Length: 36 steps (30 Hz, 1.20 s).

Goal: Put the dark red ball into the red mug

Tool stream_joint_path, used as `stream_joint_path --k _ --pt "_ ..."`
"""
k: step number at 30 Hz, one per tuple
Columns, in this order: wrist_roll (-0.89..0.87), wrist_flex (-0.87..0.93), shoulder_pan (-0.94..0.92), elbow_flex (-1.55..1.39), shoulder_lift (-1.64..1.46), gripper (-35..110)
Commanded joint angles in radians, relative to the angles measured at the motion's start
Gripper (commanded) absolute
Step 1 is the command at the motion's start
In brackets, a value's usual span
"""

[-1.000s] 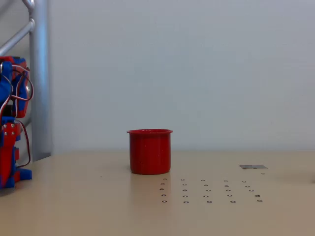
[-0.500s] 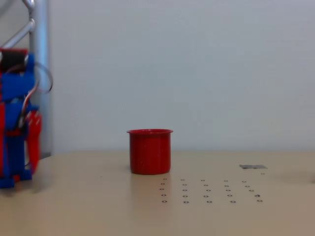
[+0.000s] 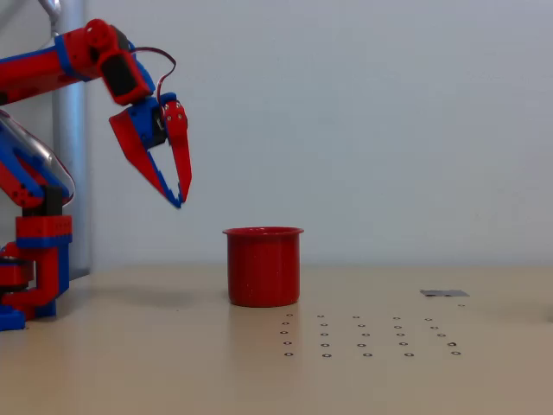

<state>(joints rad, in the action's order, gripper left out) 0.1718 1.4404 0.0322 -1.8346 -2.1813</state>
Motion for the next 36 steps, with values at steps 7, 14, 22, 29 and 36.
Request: stream_joint_path --k 7,14,22,29,36 --pt "-0.256 0.150 0.107 -0.150 -0.440 -1" --pt "-0.235 0.029 0.005 -0.454 -0.910 -2" --pt "-0.224 -0.009 -0.049 -0.701 -1.114 -2" --pt "-0.209 -0.074 -0.071 -0.905 -1.114 -2" --pt "-0.224 -0.173 -0.083 -1.141 -1.114 -2"
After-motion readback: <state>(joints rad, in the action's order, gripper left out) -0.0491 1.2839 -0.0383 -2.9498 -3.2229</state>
